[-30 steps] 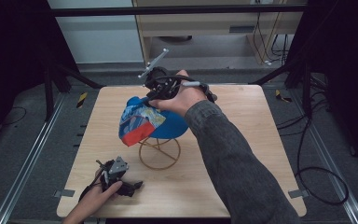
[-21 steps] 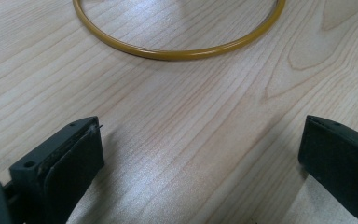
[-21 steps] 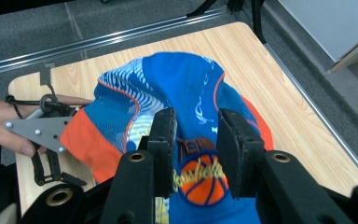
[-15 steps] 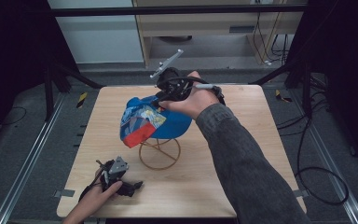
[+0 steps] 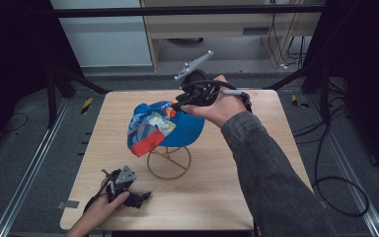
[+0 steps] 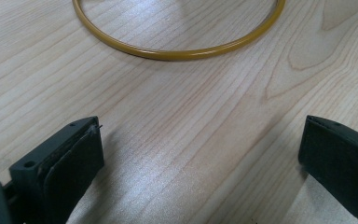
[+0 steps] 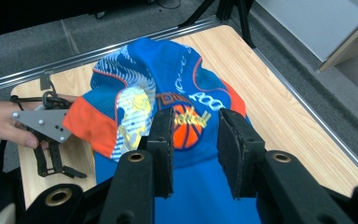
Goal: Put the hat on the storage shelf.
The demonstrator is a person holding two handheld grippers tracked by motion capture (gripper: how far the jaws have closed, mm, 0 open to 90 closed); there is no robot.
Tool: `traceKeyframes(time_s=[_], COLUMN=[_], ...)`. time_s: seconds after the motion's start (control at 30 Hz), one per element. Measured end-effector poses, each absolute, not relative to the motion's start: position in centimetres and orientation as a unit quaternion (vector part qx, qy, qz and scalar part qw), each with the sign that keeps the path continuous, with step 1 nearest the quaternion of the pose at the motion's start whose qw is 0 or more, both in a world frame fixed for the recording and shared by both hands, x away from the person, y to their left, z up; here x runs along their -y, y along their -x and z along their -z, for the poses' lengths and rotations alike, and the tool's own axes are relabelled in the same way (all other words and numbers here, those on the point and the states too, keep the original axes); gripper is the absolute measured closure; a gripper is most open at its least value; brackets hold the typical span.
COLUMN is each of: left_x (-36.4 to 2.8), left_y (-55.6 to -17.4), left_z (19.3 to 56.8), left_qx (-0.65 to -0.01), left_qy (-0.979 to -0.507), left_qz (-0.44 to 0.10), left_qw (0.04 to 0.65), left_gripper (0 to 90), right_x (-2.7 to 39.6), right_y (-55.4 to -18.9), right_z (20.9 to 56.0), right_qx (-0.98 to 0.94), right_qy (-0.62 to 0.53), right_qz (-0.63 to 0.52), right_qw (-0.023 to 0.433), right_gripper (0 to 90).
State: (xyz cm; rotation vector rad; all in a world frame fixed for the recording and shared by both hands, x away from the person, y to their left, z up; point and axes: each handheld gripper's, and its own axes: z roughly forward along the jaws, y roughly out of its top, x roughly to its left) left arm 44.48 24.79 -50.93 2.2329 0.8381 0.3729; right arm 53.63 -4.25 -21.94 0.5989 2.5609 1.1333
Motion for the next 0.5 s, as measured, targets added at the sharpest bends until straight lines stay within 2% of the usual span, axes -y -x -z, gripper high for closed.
traceKeyframes(time_s=[0.3,0.5], left_x=[-24.8,-24.8], left_y=[-44.5,-44.5], left_z=[50.9,50.9], left_qx=[-0.324,-0.325], left_qy=[-0.865,-0.864], left_qz=[-0.144,-0.144], left_qw=[0.356,0.356], left_gripper=[0.0,0.0], right_x=[6.6,7.8], right_y=[-53.3,-53.0], right_z=[22.3,22.5], right_qx=[-0.877,-0.872], right_qy=[-0.226,-0.235], right_qz=[-0.4,-0.403], right_qw=[0.14,0.145], right_gripper=[65.7,60.2])
